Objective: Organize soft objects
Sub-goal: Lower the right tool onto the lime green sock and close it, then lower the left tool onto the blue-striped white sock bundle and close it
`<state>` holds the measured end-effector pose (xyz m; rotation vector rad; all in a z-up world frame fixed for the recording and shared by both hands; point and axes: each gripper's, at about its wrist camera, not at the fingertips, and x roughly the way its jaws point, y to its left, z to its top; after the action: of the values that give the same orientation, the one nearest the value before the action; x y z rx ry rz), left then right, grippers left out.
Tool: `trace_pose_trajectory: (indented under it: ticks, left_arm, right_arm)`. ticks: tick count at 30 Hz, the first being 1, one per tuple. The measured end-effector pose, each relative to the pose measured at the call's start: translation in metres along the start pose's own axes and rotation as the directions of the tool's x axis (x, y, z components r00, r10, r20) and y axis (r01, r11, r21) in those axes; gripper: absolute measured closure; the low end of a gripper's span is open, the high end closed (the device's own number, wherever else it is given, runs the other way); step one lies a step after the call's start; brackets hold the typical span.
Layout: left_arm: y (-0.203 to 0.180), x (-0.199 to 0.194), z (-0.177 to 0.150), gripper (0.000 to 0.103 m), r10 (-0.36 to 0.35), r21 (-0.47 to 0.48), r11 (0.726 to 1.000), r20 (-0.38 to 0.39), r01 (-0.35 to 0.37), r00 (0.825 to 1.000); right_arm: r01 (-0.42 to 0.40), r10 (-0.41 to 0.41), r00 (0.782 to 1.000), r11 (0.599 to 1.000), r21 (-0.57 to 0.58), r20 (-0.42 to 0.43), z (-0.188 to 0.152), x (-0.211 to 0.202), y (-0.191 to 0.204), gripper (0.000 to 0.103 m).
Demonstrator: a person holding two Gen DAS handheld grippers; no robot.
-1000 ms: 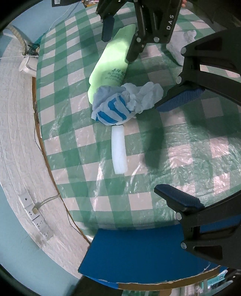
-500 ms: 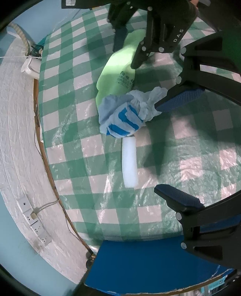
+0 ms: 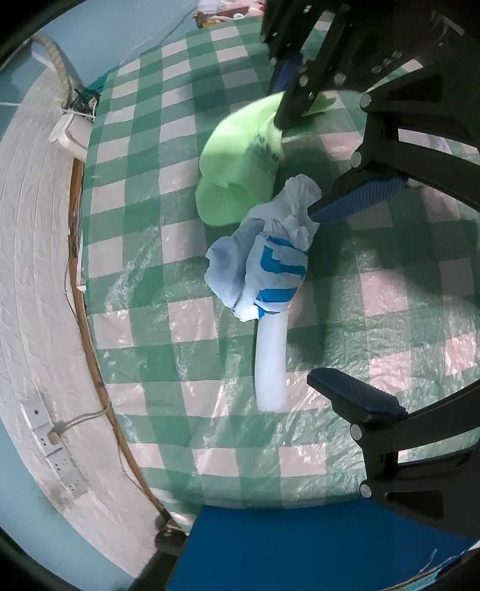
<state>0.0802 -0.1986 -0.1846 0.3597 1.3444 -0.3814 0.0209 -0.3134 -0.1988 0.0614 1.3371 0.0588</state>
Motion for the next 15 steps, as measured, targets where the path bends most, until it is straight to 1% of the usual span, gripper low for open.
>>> trace_pose_trajectory:
  ticks: [4, 9, 15]
  left_arm:
    - [0.005, 0.003, 0.002, 0.021, -0.015, -0.04, 0.999, -0.014, 0.015, 1.0]
    - [0.006, 0.004, 0.001, 0.021, -0.016, -0.061, 0.998, -0.02, 0.015, 1.0]
    - [0.009, 0.002, 0.002, 0.021, -0.062, -0.096, 0.994, -0.033, 0.059, 0.998]
  right_arm:
    - [-0.018, 0.018, 1.0, 0.999, 0.032, 0.016, -0.003, -0.011, -0.009, 0.094]
    - [-0.036, 0.032, 0.998, 0.997, 0.074, 0.048, -0.004, -0.026, -0.01, 0.094]
    - [-0.045, 0.037, 0.996, 0.995, 0.089, 0.085, -0.004, -0.039, -0.007, 0.094]
